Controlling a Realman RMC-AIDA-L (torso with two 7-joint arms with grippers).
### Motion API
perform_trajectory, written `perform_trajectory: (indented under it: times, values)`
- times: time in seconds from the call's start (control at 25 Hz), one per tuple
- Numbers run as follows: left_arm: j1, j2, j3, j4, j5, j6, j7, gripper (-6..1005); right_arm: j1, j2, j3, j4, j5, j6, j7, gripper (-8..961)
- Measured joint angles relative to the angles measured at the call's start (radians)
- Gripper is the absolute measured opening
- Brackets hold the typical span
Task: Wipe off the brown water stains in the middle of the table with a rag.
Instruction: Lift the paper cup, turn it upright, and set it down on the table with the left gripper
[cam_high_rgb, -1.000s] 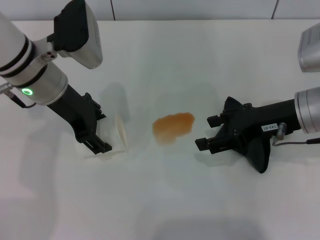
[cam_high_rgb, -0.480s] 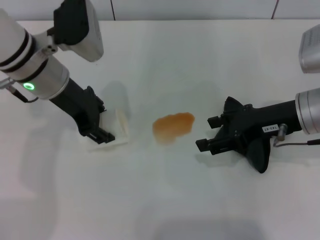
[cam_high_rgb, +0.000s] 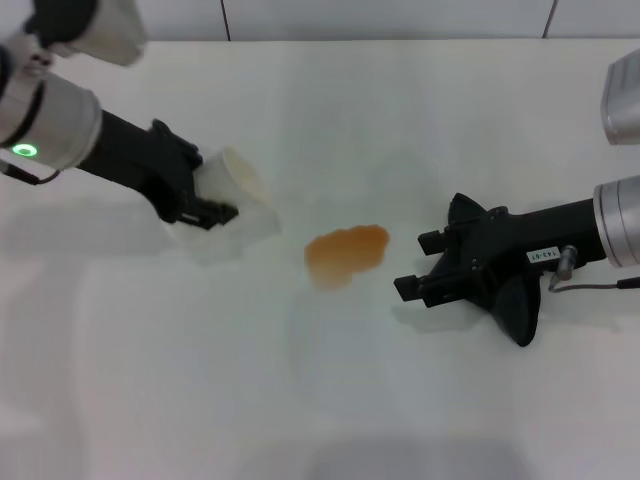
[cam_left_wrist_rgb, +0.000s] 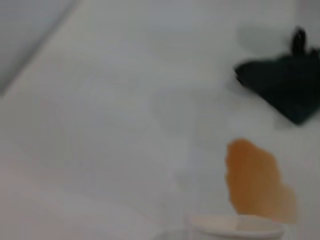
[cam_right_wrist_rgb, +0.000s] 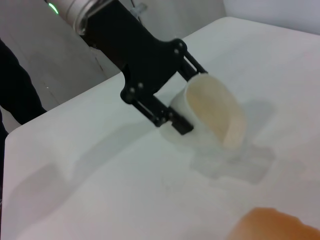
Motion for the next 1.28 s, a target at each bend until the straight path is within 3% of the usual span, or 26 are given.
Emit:
perform_trajectory:
  times: [0.32, 0.68, 1.28]
  values:
    - [0.140, 0.001, -0.024, 0.046, -0.242, -0.102, 0.025, 556, 0.000, 0.001, 0.000, 0.010, 0.000, 0.004, -0.001, 790]
    - [0.292, 0.001, -0.037, -0.010, -0.548, -0.255, 0.222, 558, 0.011, -0.001, 0.001, 0.040, -0.001, 0.011, -0.003, 790]
    - [0.314, -0.002, -0.032, -0.292, -0.865, -0.328, 0.653, 559, 0.013, 0.001, -0.002, 0.054, -0.009, 0.038, -0.023, 790]
